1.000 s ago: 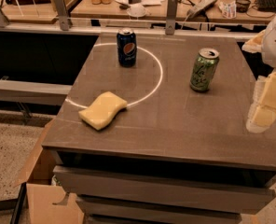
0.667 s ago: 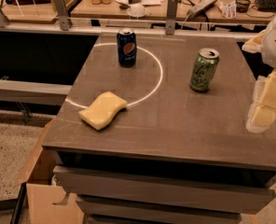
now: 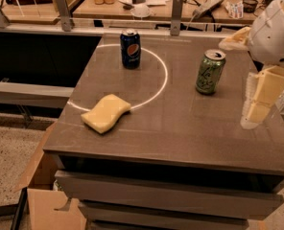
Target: Pick sponge
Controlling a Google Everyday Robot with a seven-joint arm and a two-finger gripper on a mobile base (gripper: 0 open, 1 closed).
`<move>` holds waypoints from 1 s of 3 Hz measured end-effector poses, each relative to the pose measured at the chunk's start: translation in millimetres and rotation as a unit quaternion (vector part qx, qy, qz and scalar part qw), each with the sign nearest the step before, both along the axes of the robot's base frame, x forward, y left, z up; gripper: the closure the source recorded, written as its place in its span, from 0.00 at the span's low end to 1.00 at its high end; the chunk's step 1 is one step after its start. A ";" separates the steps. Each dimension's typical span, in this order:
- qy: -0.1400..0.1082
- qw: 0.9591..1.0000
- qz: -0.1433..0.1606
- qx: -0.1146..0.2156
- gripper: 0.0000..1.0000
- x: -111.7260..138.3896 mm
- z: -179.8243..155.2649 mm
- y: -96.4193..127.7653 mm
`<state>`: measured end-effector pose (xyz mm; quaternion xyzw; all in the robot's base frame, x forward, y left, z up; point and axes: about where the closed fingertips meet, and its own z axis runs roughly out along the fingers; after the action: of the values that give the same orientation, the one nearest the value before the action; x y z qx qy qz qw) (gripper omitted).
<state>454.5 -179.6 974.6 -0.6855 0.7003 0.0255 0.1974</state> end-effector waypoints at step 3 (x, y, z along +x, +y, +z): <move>-0.002 0.961 0.275 0.024 0.00 9.3 -41.1 133.7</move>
Offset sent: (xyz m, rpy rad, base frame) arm 0.0110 0.1359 -0.0444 0.0637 0.0305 0.6160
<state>463.7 -45.9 933.5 -0.8467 0.4839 0.0941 0.2005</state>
